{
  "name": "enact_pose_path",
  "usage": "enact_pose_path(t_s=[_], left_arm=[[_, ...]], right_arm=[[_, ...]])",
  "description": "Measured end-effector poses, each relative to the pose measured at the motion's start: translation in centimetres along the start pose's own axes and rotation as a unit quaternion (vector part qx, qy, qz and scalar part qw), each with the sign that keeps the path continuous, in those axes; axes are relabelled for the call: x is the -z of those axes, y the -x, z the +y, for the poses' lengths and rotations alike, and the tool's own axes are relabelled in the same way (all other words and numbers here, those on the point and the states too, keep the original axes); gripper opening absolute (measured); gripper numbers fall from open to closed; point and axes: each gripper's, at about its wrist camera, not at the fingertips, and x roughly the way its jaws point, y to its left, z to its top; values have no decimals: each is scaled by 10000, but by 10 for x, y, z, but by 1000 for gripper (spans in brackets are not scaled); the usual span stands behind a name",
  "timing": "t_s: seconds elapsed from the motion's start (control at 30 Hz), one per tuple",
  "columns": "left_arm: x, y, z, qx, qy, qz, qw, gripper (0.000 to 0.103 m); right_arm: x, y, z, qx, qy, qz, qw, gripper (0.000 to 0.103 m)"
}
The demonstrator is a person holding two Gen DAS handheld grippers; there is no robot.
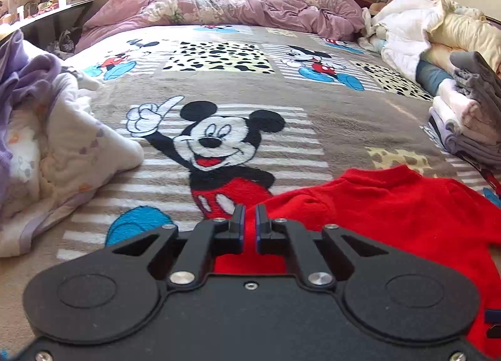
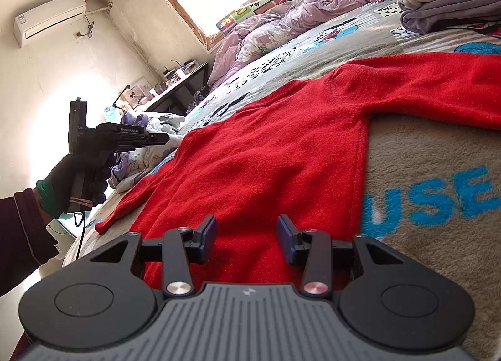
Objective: Fold clothes
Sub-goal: 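Fold the held sleeve across the sweater body with the left gripper, release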
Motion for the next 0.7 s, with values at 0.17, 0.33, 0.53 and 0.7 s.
enact_pose_path(t_s=[0.17, 0.33, 0.53, 0.7], left_arm=[[-1, -16, -30, -315, -243, -1, 9992, 16], [-3, -32, -58, -483, -410, 18, 9980, 16], [-1, -63, -30, -259, 564, 446, 9971, 23], [1, 3, 12, -395, 1475, -281, 9879, 24]], right_arm=[[1, 0, 1, 4, 4, -3, 10000, 43], [0, 0, 0, -9, -10, 1, 10000, 43], [-1, 1, -1, -27, -38, 9, 10000, 43], [-2, 0, -1, -23, -46, 30, 10000, 43]])
